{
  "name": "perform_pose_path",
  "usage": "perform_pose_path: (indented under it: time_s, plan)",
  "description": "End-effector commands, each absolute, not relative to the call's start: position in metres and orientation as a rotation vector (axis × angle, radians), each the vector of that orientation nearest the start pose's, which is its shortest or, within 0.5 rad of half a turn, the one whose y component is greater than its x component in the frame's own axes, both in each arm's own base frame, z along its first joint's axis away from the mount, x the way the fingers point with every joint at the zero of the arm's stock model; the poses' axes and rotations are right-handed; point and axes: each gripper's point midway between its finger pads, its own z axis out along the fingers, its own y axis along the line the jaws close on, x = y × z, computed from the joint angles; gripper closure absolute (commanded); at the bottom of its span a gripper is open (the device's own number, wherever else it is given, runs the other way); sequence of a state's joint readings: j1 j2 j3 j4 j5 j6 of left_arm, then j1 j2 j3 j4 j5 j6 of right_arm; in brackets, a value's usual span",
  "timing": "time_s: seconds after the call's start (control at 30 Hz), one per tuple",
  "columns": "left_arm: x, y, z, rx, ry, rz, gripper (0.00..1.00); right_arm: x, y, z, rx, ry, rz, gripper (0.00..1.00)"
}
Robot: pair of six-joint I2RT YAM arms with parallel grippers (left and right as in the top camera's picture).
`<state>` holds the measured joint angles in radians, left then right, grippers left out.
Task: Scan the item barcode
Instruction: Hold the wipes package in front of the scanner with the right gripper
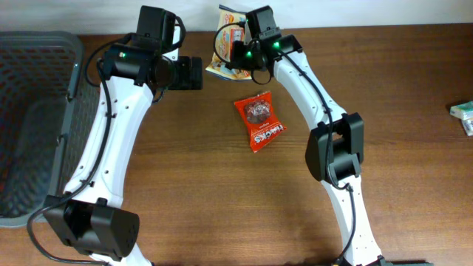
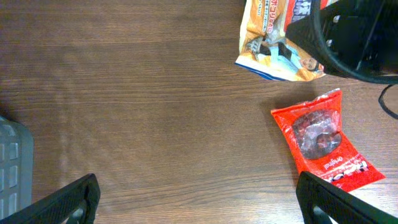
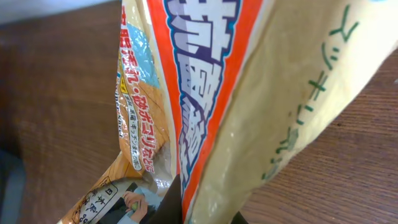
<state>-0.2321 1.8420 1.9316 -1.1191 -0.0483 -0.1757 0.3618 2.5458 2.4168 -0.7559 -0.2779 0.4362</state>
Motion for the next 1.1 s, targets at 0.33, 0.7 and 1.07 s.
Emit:
perform_pose_path:
  time_s: [0.33, 0.7, 1.07]
  plan:
    - [0.446, -0.095, 0.240, 0.058, 2.598, -0.090, 0.01, 0.592, 0.234, 0.213, -0.024, 2.371, 0.645, 0.96]
    - [0.446, -0.095, 0.240, 0.058, 2.598, -0.090, 0.01, 0.594, 0.188, 0.145, 0.113, 2.482, 0.284, 0.96]
    - [0.446, -0.095, 0.240, 0.058, 2.598, -0.090, 0.01, 0.585, 0.220, 0.209, -0.004, 2.423, 0.653, 0.96]
